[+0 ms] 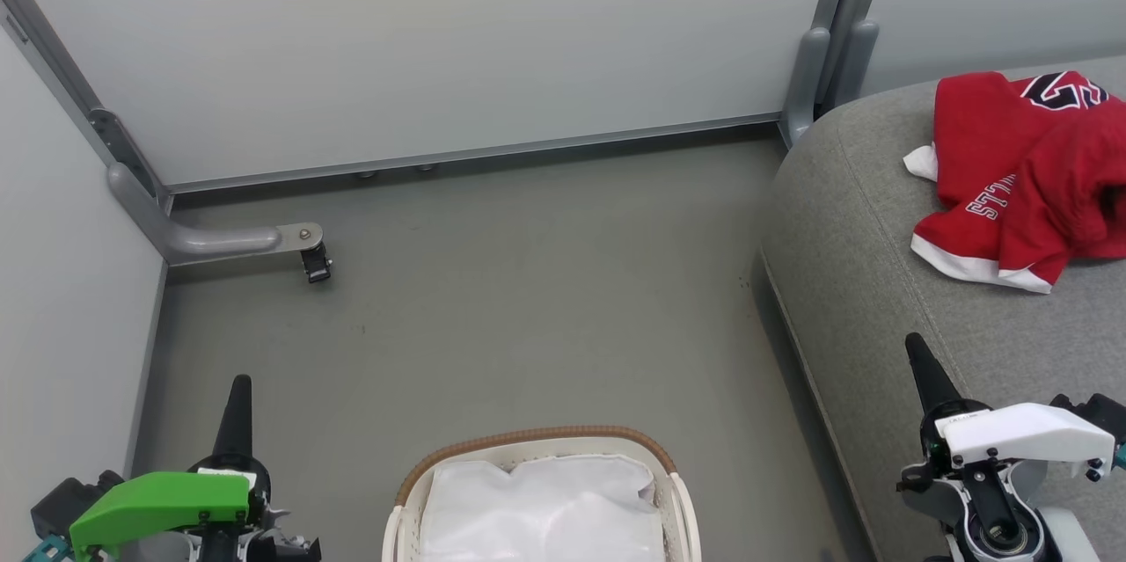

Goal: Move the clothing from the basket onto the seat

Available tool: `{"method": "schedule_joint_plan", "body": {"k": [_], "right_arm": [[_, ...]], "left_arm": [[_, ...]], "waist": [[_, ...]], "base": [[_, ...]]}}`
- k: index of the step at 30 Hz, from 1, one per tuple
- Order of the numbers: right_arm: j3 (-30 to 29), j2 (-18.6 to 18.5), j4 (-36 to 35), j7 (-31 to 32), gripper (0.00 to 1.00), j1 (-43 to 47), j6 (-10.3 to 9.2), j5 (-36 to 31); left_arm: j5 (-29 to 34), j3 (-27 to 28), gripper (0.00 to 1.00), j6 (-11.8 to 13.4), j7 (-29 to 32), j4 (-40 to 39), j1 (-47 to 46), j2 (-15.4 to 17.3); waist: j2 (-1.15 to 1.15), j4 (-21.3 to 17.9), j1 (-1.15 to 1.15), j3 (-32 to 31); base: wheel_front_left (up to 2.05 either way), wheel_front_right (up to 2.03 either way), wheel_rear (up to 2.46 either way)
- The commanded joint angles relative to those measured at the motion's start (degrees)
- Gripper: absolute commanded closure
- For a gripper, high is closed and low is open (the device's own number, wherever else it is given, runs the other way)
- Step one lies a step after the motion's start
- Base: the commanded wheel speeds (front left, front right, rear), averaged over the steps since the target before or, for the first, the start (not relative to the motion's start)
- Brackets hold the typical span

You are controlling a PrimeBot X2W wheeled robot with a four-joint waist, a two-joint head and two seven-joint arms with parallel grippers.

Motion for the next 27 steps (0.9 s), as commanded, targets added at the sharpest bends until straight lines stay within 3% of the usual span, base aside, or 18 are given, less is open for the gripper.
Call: {"method": "schedule_joint_plan", "body": {"k": [1, 27], "right_arm": [[-0.3, -0.4, -0.8, 0.5, 1.00, 0.2, -0.02, 1.5], [-1.2, -0.4, -3.4, 3.5, 1.00, 1.6, -0.03, 13.2]], "left_arm": [[-1.5, 0.3, 1.00, -0.1, 0.3, -0.6, -1.5, 0.4], [-12.6, 0.7, 1.00, -0.2, 3.3, -2.5, -2.2, 0.5]], "waist": [[0.00, 0.0, 0.00, 0.0], [0.00, 0.2, 0.00, -0.2]], "base": [[0.00, 0.00, 0.00], [0.00, 0.00, 0.00]]}}
